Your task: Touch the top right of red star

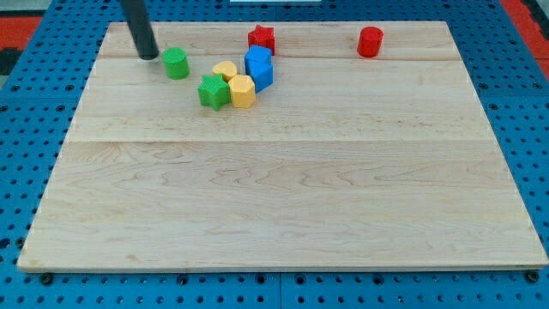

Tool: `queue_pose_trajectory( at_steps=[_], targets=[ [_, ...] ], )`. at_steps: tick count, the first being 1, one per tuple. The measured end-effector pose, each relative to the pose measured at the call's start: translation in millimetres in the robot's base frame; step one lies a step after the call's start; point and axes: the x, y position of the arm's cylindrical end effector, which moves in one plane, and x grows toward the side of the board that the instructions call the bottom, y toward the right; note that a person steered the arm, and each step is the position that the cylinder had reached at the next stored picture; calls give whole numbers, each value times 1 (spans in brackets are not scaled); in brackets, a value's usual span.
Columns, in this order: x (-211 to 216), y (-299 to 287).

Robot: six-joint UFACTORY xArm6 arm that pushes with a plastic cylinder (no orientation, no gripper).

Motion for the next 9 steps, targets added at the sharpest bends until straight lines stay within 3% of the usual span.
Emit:
queue_pose_trajectory(
  at_steps=[3, 4, 5, 6, 7, 8, 9],
  targets=[
    [19, 63],
    [-28, 36],
    [-78, 79],
    [-81, 126],
    [-79, 217],
    [-79, 232],
    [-77, 207]
  ],
)
